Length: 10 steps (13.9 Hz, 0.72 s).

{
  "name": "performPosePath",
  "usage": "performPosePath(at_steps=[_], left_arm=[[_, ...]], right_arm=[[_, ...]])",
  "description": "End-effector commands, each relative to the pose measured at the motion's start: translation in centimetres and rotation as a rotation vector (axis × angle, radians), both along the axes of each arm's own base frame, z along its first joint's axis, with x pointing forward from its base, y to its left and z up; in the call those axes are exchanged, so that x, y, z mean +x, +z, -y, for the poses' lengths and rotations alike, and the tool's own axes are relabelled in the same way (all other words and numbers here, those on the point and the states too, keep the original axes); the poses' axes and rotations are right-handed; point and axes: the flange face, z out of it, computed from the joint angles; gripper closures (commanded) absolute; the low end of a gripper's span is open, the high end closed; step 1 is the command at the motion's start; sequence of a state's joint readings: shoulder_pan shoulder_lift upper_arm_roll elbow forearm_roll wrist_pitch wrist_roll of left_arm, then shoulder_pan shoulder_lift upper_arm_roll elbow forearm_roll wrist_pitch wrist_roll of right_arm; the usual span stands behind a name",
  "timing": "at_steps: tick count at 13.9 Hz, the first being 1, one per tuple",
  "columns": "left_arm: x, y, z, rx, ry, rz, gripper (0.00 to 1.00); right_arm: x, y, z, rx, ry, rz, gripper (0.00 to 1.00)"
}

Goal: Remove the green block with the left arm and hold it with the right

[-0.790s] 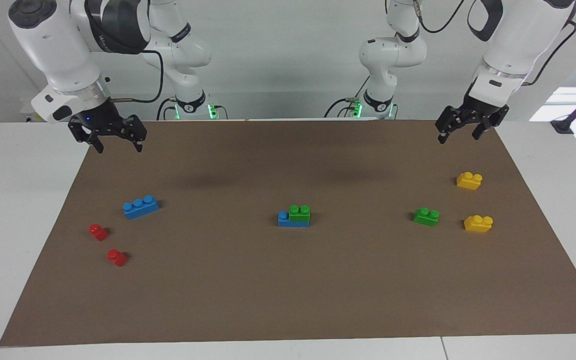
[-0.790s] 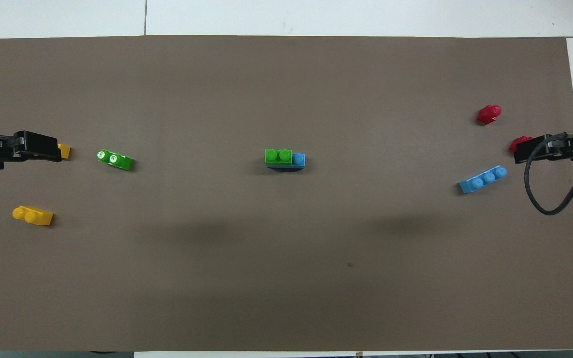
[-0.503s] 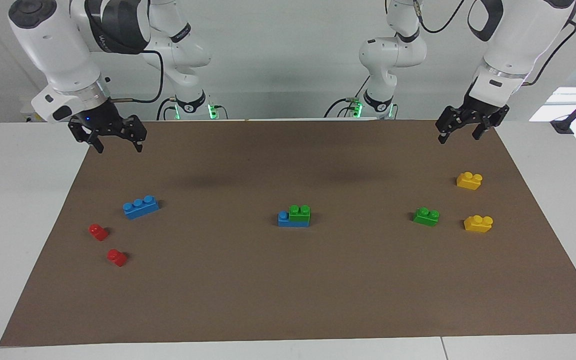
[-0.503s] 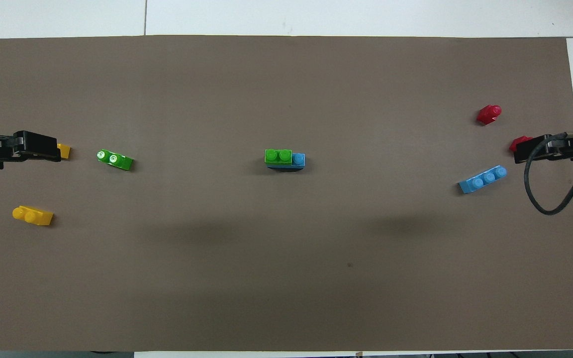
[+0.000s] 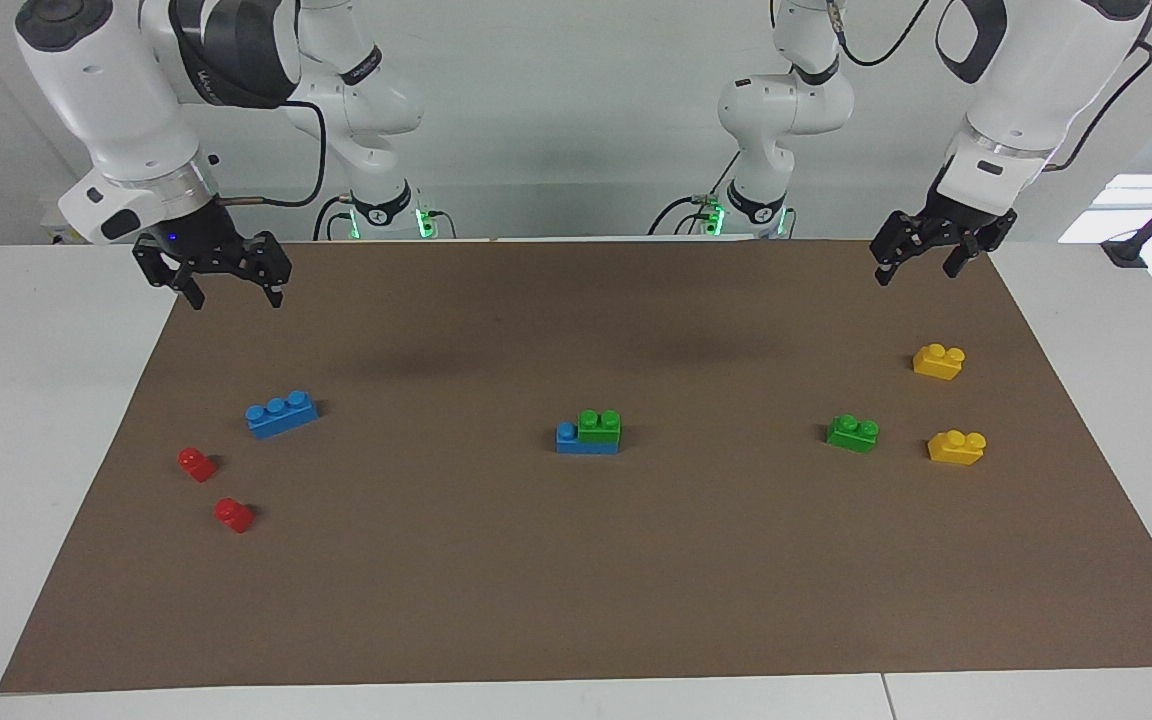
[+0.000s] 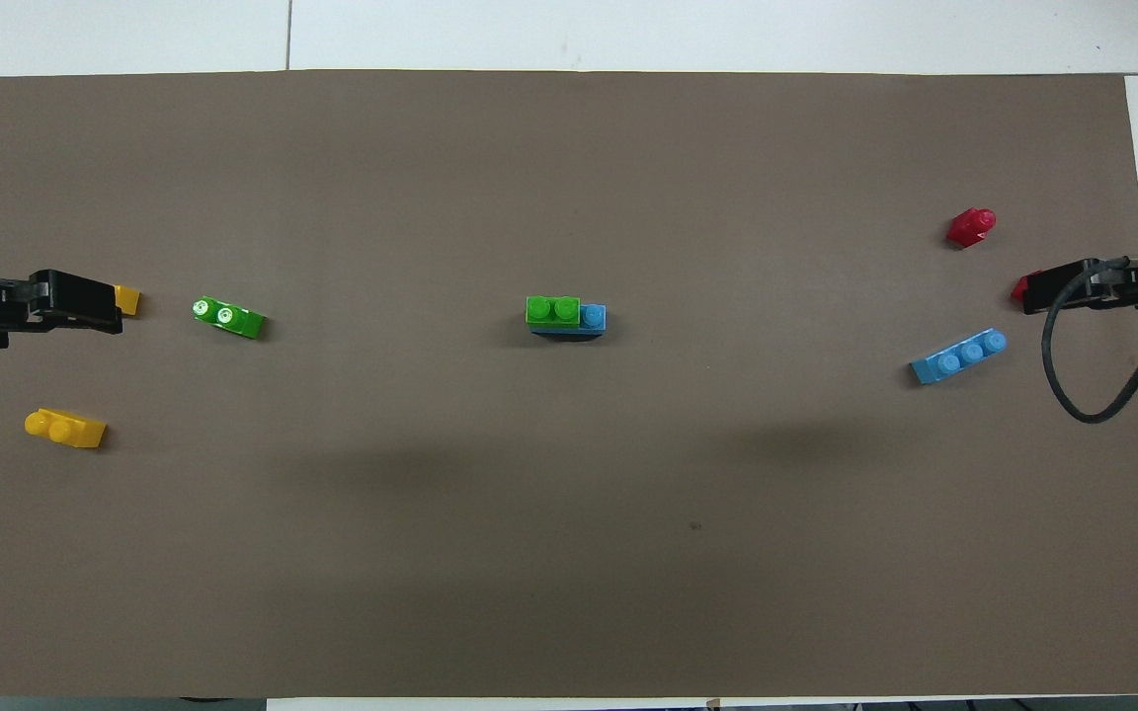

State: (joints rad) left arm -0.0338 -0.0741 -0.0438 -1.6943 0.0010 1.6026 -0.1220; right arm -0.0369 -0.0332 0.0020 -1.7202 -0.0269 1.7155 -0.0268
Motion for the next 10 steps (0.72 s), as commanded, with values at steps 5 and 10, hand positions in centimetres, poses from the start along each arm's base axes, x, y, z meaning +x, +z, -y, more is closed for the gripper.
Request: performPosePath(at_steps=[5,10], left_arm=[[-1.3,0.3,3.6,-0.002,0.168,0.002,0.00],[-0.3,-2.0,8.6,-0.021,0.656,-0.008,0.00]], right_arm=[[1.0,-2.8,-4.2,0.114,-0.529,0.004,0.08],[3.2,-7.9,-7.5,0.323,-1.044,-0.215,0.06]])
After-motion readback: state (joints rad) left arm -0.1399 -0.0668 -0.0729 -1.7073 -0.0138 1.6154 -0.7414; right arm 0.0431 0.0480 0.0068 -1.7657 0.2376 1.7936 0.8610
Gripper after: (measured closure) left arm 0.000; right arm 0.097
